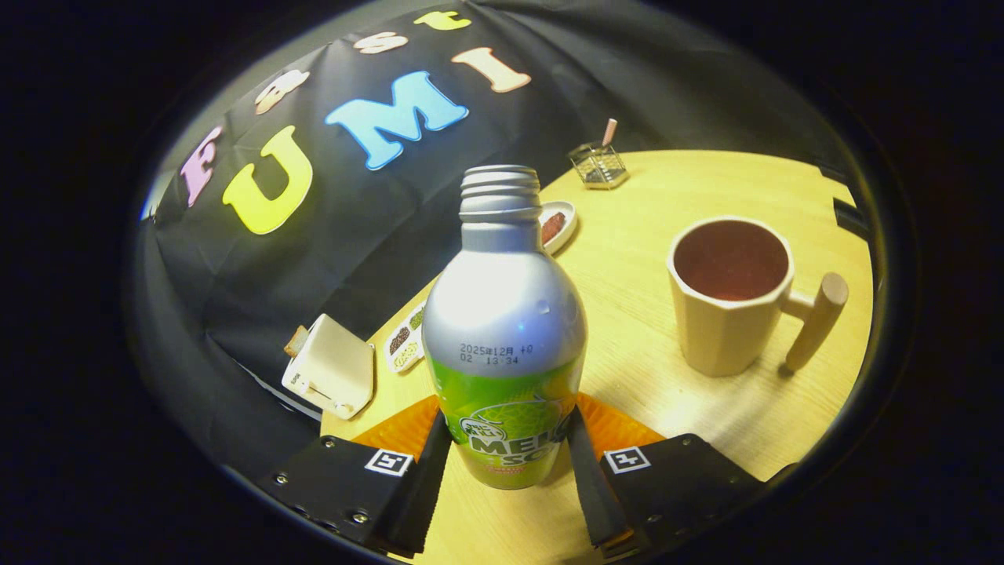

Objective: Take the bottle from table, then pour the juice into the cup, finally place the bottle on the coaster

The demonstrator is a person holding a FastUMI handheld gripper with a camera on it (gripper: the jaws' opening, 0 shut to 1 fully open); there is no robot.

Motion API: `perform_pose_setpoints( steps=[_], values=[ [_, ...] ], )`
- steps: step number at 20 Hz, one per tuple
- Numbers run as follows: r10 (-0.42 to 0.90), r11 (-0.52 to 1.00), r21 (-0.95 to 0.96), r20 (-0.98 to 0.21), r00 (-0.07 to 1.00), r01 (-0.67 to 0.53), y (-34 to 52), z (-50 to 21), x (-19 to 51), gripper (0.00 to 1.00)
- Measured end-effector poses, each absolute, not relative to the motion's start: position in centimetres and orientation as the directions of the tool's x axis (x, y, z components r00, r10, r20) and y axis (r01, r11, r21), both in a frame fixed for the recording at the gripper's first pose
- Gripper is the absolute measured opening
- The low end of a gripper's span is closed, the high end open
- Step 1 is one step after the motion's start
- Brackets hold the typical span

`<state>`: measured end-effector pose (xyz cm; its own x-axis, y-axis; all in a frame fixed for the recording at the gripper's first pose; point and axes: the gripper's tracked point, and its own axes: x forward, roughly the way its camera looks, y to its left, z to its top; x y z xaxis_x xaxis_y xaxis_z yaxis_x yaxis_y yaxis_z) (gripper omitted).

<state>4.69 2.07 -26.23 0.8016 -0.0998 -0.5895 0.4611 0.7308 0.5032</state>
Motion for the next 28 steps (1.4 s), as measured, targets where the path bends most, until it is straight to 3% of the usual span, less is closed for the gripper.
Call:
perform_pose_setpoints(
  steps=[28],
  values=[
    [-0.257, 0.895, 0.218, -0.460, 0.850, 0.389, 0.2, -28.3, 18.1, 0.74]
  ],
)
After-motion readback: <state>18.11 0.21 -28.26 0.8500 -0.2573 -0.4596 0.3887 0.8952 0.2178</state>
